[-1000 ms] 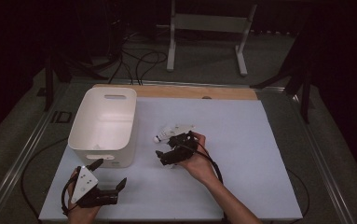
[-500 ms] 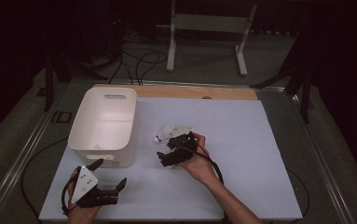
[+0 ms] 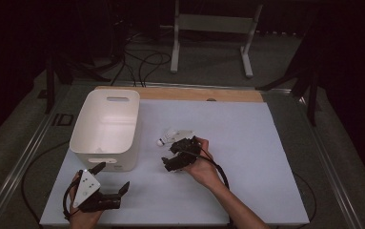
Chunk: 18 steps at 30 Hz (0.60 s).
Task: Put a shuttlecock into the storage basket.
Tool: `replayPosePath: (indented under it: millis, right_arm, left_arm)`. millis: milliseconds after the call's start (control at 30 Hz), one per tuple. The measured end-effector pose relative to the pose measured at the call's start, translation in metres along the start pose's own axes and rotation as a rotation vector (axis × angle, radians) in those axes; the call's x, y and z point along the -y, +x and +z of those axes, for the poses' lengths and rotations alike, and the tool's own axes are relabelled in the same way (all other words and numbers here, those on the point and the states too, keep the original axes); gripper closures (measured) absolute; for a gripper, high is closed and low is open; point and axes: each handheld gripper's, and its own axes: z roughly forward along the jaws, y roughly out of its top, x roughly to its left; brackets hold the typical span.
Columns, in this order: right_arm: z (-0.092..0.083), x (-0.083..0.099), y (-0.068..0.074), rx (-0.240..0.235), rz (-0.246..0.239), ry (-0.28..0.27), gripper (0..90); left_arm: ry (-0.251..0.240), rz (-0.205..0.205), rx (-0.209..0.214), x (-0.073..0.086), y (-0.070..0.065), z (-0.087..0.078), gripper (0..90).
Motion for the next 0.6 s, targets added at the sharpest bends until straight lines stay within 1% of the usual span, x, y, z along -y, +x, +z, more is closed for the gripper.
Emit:
replayPosePath:
  millis: [167, 200, 300, 333, 367, 400, 500, 533, 567, 600]
  right_arm:
    - [0.0042, 0.0007, 0.0010, 0.000, -0.010, 0.025, 9.9]
    - [0.0048, 0.0010, 0.0003, 0.001, -0.011, 0.030, 11.7]
    - [0.0053, 0.0016, 0.0004, 0.006, -0.012, 0.041, 13.0]
    - [0.0057, 0.0015, 0.0016, 0.012, -0.003, 0.041, 13.3]
    - [0.0059, 0.0017, 0.0014, 0.007, -0.020, 0.048, 13.6]
    - [0.0065, 0.0019, 0.0021, 0.011, -0.025, 0.052, 13.7]
    - [0.0081, 0.0028, 0.0031, 0.014, -0.037, 0.071, 13.9]
    - [0.0090, 0.0031, 0.0033, 0.013, -0.035, 0.070, 13.9]
    - [0.0096, 0.0031, 0.0037, 0.012, -0.022, 0.072, 13.9]
    - [0.0099, 0.0034, 0.0027, 0.014, -0.038, 0.081, 14.3]
  left_arm:
    - [0.000, 0.000, -0.002, 0.0001, 0.0003, -0.0004, 0.8]
    - [0.001, 0.000, -0.002, 0.0001, 0.0004, -0.0004, 0.8]
    - [-0.001, -0.001, -0.002, 0.0000, 0.0002, -0.0004, 0.8]
    - [-0.001, 0.000, -0.002, 0.0000, 0.0002, -0.0003, 0.8]
    - [0.000, 0.000, -0.003, 0.0001, 0.0002, -0.0003, 0.8]
    - [0.000, 0.000, -0.003, 0.0001, 0.0001, -0.0002, 0.8]
    - [0.000, 0.000, -0.003, 0.0001, 0.0001, -0.0003, 0.8]
    - [0.001, 0.000, -0.003, 0.0001, 0.0002, -0.0003, 0.8]
    - [0.001, 0.000, -0.003, 0.0001, 0.0002, -0.0002, 0.8]
    - [0.002, 0.001, -0.003, 0.0001, 0.0002, -0.0002, 0.8]
